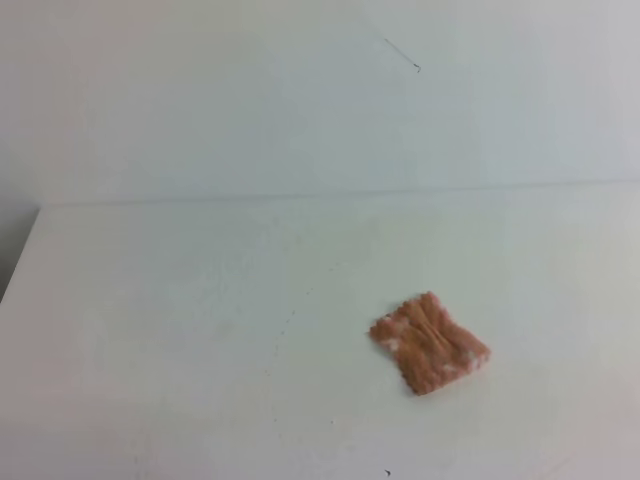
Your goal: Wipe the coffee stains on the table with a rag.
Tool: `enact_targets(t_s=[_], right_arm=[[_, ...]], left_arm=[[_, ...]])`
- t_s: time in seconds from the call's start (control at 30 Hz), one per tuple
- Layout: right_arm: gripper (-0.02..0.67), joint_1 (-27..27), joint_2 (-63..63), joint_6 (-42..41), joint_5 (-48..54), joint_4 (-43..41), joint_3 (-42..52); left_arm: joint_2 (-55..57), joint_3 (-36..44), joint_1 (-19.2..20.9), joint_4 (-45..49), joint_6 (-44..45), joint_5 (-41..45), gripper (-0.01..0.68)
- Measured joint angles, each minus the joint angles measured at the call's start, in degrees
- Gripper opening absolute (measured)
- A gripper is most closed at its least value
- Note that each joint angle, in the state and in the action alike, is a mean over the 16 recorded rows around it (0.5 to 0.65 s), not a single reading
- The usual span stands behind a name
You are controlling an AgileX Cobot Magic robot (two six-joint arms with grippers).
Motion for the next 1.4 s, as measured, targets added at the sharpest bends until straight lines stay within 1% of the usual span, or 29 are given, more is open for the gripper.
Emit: enact_targets(t_s=[0.23, 0.4, 0.63, 0.87, 1.03, 1.4], right_arm=[[-0.002, -9.15, -6.69, 0.22, -4.19, -0.07, 2.04], [-0.003, -13.45, -10.84, 0.22, -9.68, 0.15, 6.68], [-0.004, -15.39, -16.91, 0.16, -17.19, 0.23, 16.89], [-0.003, -16.91, -21.67, -0.40, -18.77, 0.52, 24.07], [-0.003, -19.12, -23.17, -1.54, -17.24, 0.83, 25.66], [-0.004, -25.47, -23.32, -6.16, -16.75, 1.13, 25.63]], left_arm=[[0.00, 0.00, 0.00, 0.00, 0.00, 0.00, -0.003], [0.00, 0.00, 0.00, 0.00, 0.00, 0.00, -0.003], [0.00, 0.00, 0.00, 0.00, 0.00, 0.00, -0.003], [0.00, 0.00, 0.00, 0.02, 0.00, -0.05, -0.003], [0.00, 0.00, 0.00, 0.05, 0.00, -0.09, -0.003], [0.00, 0.00, 0.00, 0.10, 0.00, -0.12, -0.003]])
